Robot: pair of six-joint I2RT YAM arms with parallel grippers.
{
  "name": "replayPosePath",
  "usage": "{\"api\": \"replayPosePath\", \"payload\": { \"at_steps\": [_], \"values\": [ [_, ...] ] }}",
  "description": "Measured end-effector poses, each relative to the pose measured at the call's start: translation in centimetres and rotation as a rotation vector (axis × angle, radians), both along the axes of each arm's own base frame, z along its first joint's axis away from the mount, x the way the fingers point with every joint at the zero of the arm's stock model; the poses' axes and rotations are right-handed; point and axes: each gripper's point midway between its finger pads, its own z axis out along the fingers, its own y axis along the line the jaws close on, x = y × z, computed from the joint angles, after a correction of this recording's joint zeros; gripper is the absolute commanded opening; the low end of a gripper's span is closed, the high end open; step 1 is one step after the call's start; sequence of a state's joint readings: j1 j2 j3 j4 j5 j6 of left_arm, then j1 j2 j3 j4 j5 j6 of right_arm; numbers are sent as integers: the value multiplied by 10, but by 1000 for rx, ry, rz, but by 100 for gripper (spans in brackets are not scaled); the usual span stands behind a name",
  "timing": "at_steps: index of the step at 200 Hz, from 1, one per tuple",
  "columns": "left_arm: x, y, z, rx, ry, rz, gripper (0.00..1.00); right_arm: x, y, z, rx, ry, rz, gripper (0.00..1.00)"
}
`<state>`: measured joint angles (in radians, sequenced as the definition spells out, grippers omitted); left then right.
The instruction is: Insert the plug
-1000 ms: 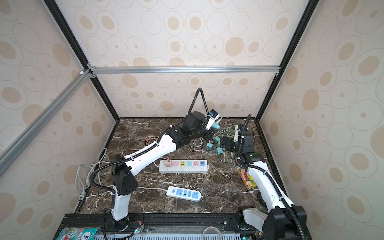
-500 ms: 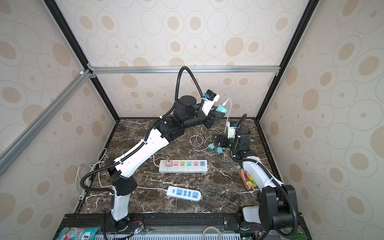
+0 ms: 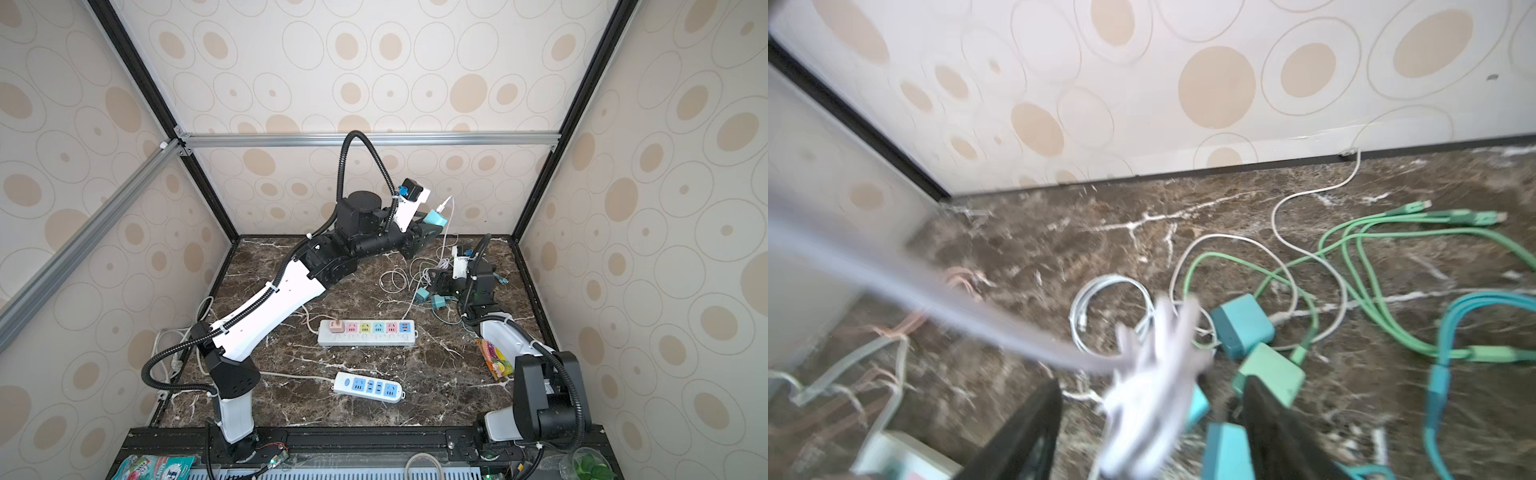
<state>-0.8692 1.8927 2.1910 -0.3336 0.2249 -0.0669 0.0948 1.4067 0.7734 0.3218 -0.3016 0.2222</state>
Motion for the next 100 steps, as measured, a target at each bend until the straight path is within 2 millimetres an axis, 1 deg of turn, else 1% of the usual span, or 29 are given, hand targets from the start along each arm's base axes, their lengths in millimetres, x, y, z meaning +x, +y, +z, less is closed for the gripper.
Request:
{"api": "replayPosePath", "payload": {
  "at_steps": [11,23,31,48,61,74,100],
  "values": [
    [-1,0,0,-1,-1,-2,0,-1,1,-3,-1,12,5,44],
    [-2,1,-2,1,2,-5,0,-2,2,-3,-4,15,16,44],
    [-3,1,-5,7,8,-9,0,-1,3,-2,-2,15,22,47],
    [-5,3,-11,16,17,-14,0,3,8,1,10,10,46,55],
    [-8,6,-12,17,19,-16,0,4,13,2,22,0,77,59],
    [-10,8,-12,17,20,-16,0,4,18,3,35,-6,103,61],
    [-14,13,-4,3,8,-17,0,6,22,4,46,-21,129,62]
  ]
}}
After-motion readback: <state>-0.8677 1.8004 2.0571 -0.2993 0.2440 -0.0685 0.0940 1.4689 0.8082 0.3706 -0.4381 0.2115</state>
